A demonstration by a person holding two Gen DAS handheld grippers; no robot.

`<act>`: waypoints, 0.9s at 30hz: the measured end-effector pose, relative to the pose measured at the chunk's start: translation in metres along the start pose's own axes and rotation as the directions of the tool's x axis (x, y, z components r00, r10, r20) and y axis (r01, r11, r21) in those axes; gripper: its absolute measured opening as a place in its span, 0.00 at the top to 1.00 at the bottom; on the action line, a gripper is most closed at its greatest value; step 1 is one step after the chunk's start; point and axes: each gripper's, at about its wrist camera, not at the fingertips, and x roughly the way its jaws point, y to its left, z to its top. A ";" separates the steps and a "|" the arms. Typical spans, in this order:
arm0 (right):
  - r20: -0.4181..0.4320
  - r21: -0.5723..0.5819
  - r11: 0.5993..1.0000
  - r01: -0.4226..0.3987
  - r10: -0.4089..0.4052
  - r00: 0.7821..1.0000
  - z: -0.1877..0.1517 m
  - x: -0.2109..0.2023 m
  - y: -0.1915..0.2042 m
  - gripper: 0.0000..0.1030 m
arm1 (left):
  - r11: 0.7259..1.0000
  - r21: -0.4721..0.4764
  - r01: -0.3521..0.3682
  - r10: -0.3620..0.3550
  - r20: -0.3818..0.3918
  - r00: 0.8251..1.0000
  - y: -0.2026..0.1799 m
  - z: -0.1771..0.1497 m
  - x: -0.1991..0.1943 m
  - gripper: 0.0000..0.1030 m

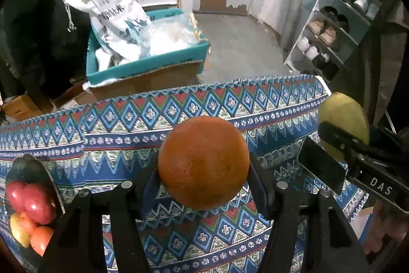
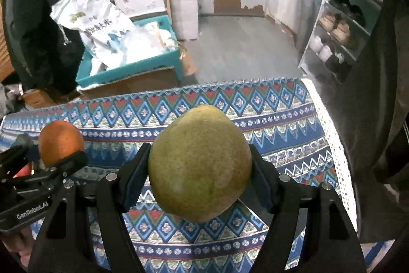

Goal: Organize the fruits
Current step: 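Carry the orange with the left gripper while the right gripper carries the pear toward the bowl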

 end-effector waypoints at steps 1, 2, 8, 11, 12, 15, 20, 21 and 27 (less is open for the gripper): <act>0.006 -0.003 1.000 -0.001 0.001 1.000 0.000 -0.004 0.002 0.29 | 1.000 0.000 -0.001 0.001 0.007 1.000 0.001 0.000 -0.005 0.38; 0.013 -0.008 1.000 -0.001 0.001 1.000 0.001 -0.009 0.004 0.29 | 1.000 0.000 -0.004 0.004 0.013 1.000 0.001 0.001 -0.010 0.38; 0.053 -0.040 0.999 -0.010 0.012 0.999 0.002 -0.032 0.015 0.29 | 1.000 0.007 -0.011 0.011 0.048 0.999 0.004 0.000 -0.036 0.38; 0.070 -0.052 0.998 -0.020 0.023 0.997 0.003 -0.043 0.020 0.29 | 1.000 0.000 -0.009 0.009 0.065 0.998 0.006 -0.001 -0.050 0.38; 0.076 -0.058 0.998 -0.022 0.026 0.997 0.003 -0.046 0.023 0.29 | 1.000 -0.002 -0.007 0.007 0.077 0.997 0.008 -0.001 -0.057 0.38; 0.088 -0.068 0.997 -0.031 0.037 0.995 0.004 -0.054 0.029 0.29 | 1.000 -0.003 -0.005 0.005 0.104 0.995 0.011 -0.003 -0.072 0.38; 0.109 -0.087 0.995 -0.054 0.063 0.992 0.007 -0.068 0.040 0.29 | 1.000 -0.016 0.006 -0.003 0.150 0.989 0.017 -0.004 -0.098 0.38; 0.112 -0.092 0.994 -0.060 0.070 0.991 0.007 -0.070 0.042 0.29 | 1.000 -0.020 0.008 -0.005 0.158 0.987 0.019 -0.005 -0.103 0.38; 0.129 -0.122 0.988 -0.096 0.112 0.985 0.008 -0.085 0.062 0.29 | 0.999 -0.040 0.009 -0.002 0.188 0.982 0.033 -0.008 -0.125 0.38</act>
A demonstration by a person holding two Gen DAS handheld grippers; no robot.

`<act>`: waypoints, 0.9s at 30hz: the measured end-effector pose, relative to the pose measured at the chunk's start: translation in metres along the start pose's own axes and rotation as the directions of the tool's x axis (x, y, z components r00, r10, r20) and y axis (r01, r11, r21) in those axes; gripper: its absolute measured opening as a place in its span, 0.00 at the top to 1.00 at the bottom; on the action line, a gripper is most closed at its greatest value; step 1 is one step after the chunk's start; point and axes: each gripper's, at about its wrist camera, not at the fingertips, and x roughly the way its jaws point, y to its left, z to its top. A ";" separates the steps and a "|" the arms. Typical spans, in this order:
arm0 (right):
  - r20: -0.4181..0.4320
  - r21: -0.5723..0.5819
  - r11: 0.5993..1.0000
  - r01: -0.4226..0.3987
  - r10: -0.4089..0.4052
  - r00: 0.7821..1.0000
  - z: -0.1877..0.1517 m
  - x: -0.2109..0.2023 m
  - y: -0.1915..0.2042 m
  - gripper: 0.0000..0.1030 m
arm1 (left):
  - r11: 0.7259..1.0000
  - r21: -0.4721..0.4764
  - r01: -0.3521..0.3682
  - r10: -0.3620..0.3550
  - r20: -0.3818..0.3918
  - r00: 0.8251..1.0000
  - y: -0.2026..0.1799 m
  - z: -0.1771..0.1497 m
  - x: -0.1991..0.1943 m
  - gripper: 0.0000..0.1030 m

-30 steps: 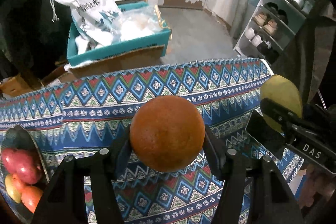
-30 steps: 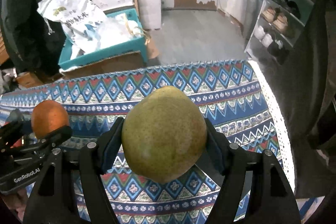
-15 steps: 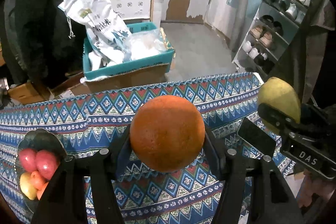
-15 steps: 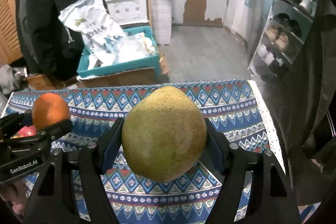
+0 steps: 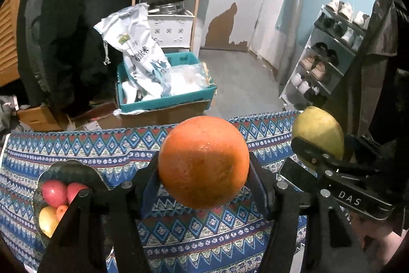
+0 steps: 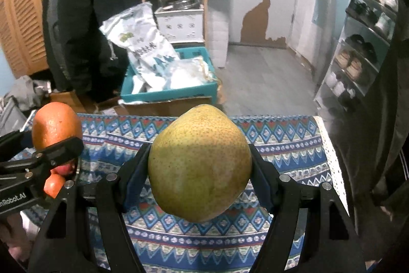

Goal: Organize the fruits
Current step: 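Carry the orange with the left gripper while the right gripper carries the pear toward the bowl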

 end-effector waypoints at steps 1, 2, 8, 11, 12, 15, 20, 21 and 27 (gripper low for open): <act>0.003 -0.002 1.000 -0.008 0.008 1.000 0.000 -0.002 0.003 0.29 | 1.000 -0.006 -0.002 0.002 0.004 1.000 0.003 0.000 -0.004 0.38; 0.008 -0.006 1.000 -0.018 0.018 1.000 0.001 -0.005 0.006 0.29 | 1.000 -0.009 -0.006 0.006 0.006 1.000 0.005 -0.001 -0.007 0.38; 0.026 -0.031 0.998 -0.058 0.059 0.998 0.005 -0.017 0.025 0.29 | 0.999 -0.023 -0.022 0.023 0.028 0.999 0.023 -0.004 -0.024 0.38; 0.034 -0.047 0.996 -0.072 0.073 0.997 0.009 -0.020 0.036 0.29 | 0.999 -0.032 -0.024 0.025 0.032 0.999 0.031 -0.007 -0.031 0.38; 0.035 -0.053 0.996 -0.076 0.078 0.996 0.010 -0.021 0.040 0.29 | 0.999 -0.038 -0.026 0.027 0.035 0.999 0.035 -0.008 -0.034 0.38; 0.041 -0.069 0.993 -0.094 0.097 0.994 0.013 -0.024 0.052 0.29 | 0.998 -0.052 -0.042 0.044 0.036 0.998 0.046 -0.011 -0.040 0.38; 0.046 -0.094 0.989 -0.117 0.122 0.991 0.019 -0.026 0.070 0.29 | 0.995 -0.085 -0.058 0.063 0.049 0.997 0.067 -0.014 -0.051 0.38; 0.047 -0.099 0.988 -0.122 0.127 0.991 0.020 -0.026 0.074 0.29 | 0.994 -0.091 -0.065 0.069 0.051 0.996 0.071 -0.016 -0.052 0.38; 0.045 -0.127 0.980 -0.153 0.160 0.986 0.026 -0.024 0.100 0.29 | 0.986 -0.140 -0.095 0.104 0.058 0.993 0.100 -0.022 -0.062 0.38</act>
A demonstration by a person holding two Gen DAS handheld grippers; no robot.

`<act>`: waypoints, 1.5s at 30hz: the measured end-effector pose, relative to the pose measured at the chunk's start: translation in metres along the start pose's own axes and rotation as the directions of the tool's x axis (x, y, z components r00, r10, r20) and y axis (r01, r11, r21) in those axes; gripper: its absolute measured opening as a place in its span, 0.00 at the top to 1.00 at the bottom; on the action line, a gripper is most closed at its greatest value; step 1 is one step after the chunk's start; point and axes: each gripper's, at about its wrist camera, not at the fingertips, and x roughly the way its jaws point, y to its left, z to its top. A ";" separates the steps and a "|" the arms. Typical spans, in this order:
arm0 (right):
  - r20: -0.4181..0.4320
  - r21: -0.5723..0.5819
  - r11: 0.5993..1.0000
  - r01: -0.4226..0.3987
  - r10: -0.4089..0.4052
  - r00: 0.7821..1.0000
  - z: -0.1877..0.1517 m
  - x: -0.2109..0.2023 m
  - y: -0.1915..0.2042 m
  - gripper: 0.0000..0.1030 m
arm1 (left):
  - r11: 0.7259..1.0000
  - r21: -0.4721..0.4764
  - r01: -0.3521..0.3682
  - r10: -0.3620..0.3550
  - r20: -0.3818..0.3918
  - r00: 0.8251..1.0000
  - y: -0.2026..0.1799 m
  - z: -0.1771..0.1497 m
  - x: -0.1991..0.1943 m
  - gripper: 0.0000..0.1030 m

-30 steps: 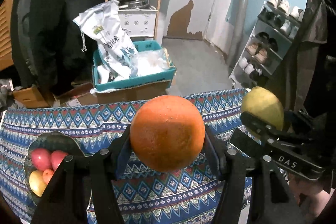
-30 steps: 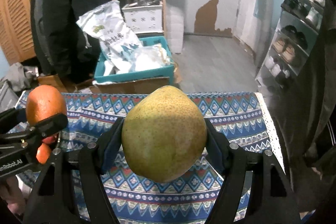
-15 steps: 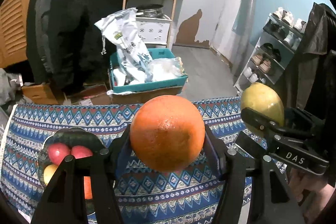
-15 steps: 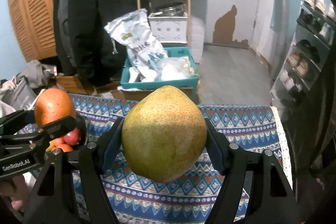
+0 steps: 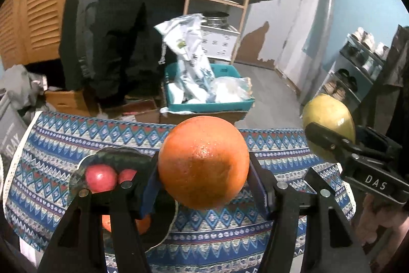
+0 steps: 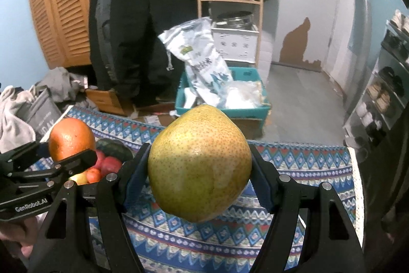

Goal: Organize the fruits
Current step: 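Carry the orange with the left gripper while the right gripper carries the pear toward the bowl, then lower the orange into the bowl with the left gripper while the right gripper lowers the pear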

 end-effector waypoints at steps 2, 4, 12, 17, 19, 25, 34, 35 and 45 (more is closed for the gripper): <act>-0.002 -0.010 1.000 -0.014 0.014 1.000 0.003 0.003 0.009 0.29 | 1.000 -0.015 -0.013 0.013 0.000 1.000 0.009 -0.001 -0.001 0.38; -0.005 -0.020 0.999 -0.026 0.026 1.000 0.005 0.007 0.017 0.29 | 0.999 -0.031 -0.026 0.026 -0.002 1.000 0.019 -0.002 -0.002 0.38; -0.039 -0.042 0.995 -0.087 0.086 0.996 0.012 0.029 0.049 0.29 | 0.994 -0.083 -0.069 0.068 -0.013 0.998 0.054 -0.006 -0.005 0.38; -0.070 -0.058 0.992 -0.111 0.107 0.992 0.015 0.046 0.070 0.29 | 0.989 -0.116 -0.092 0.090 -0.027 0.996 0.078 -0.009 -0.003 0.38; -0.085 -0.059 0.991 -0.124 0.119 0.989 0.015 0.054 0.077 0.29 | 0.986 -0.131 -0.101 0.097 -0.035 0.995 0.088 -0.011 -0.003 0.38; -0.129 -0.067 0.986 -0.155 0.145 0.981 0.012 0.078 0.098 0.29 | 0.978 -0.168 -0.126 0.114 -0.080 0.990 0.116 -0.020 0.007 0.38; -0.201 -0.075 0.979 -0.191 0.173 0.964 0.002 0.111 0.121 0.29 | 0.966 -0.209 -0.151 0.116 -0.172 0.978 0.146 -0.037 0.038 0.38; -0.207 -0.074 0.979 -0.192 0.174 0.963 0.000 0.114 0.122 0.29 | 0.966 -0.212 -0.150 0.111 -0.183 0.977 0.148 -0.038 0.043 0.38; -0.274 -0.081 0.977 -0.198 0.169 0.947 -0.018 0.142 0.128 0.29 | 0.960 -0.214 -0.179 0.116 -0.281 0.953 0.155 -0.057 0.078 0.38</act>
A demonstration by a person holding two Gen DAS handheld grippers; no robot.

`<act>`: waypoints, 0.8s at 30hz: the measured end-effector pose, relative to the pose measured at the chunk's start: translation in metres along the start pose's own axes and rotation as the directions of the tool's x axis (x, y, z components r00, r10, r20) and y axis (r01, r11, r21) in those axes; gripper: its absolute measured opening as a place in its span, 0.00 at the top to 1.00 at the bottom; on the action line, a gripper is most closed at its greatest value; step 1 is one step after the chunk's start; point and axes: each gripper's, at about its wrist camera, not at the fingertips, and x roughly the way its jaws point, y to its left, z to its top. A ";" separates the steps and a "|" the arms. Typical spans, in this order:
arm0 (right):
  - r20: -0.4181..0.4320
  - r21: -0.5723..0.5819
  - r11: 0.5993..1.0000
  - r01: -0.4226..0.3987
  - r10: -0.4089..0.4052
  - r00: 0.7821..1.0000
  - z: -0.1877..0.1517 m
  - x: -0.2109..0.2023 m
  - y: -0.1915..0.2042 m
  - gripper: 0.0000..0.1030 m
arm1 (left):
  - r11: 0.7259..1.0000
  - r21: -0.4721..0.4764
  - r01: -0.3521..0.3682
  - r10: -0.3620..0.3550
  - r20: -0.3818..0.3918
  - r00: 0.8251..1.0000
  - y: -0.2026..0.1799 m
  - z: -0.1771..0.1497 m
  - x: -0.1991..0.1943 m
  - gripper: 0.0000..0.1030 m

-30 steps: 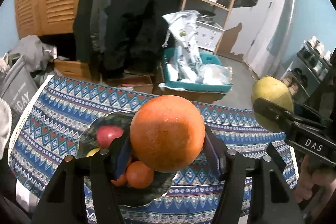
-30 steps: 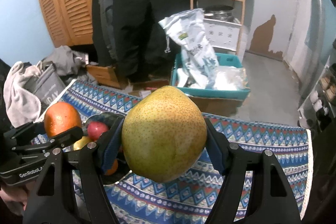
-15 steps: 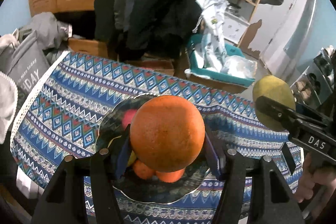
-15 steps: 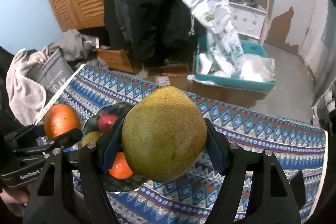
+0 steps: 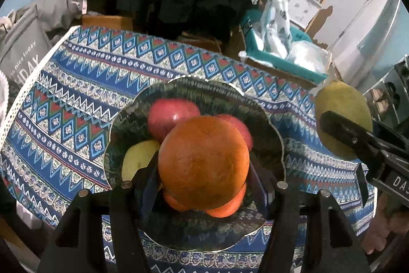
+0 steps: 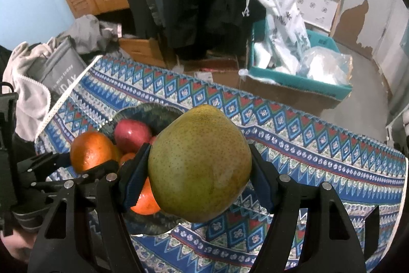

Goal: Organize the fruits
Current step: 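Lower the orange into the bowl with the left gripper while the right gripper lowers the pear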

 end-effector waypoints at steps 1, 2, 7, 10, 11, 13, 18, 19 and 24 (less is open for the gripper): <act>-0.008 0.000 1.000 -0.001 0.001 1.000 -0.002 0.003 0.000 0.29 | 1.000 -0.002 -0.005 0.005 -0.007 1.000 0.000 -0.001 0.002 0.38; -0.015 0.000 1.000 -0.003 0.003 1.000 -0.003 0.006 -0.001 0.29 | 1.000 -0.004 -0.007 0.007 -0.012 1.000 0.001 -0.001 0.004 0.38; -0.046 0.010 1.000 -0.018 0.019 0.999 -0.009 0.021 -0.003 0.29 | 1.000 -0.003 -0.025 0.025 -0.041 0.999 0.002 -0.004 0.014 0.38; -0.059 0.016 1.000 -0.026 0.027 0.998 -0.011 0.026 -0.004 0.29 | 0.999 -0.002 -0.038 0.037 -0.076 0.996 0.002 -0.006 0.024 0.38; -0.064 0.015 0.999 -0.028 0.029 0.998 -0.012 0.028 -0.004 0.29 | 0.999 -0.005 -0.042 0.042 -0.091 0.995 0.002 -0.007 0.028 0.38; -0.071 0.016 0.999 -0.032 0.033 0.997 -0.012 0.031 -0.004 0.29 | 0.999 -0.009 -0.050 0.049 -0.114 0.992 0.002 -0.010 0.033 0.38; -0.083 0.023 0.999 -0.047 0.049 0.995 -0.013 0.038 -0.004 0.29 | 0.997 0.016 -0.073 0.074 -0.056 0.996 -0.001 -0.009 0.020 0.33; -0.085 0.026 0.998 -0.049 0.051 0.995 -0.013 0.039 -0.004 0.29 | 0.997 0.020 -0.078 0.079 -0.044 0.996 -0.001 -0.008 0.016 0.30; -0.112 0.019 0.998 -0.064 0.066 0.992 -0.017 0.045 -0.002 0.29 | 0.995 0.007 -0.098 0.098 -0.034 0.995 0.006 -0.010 0.005 0.27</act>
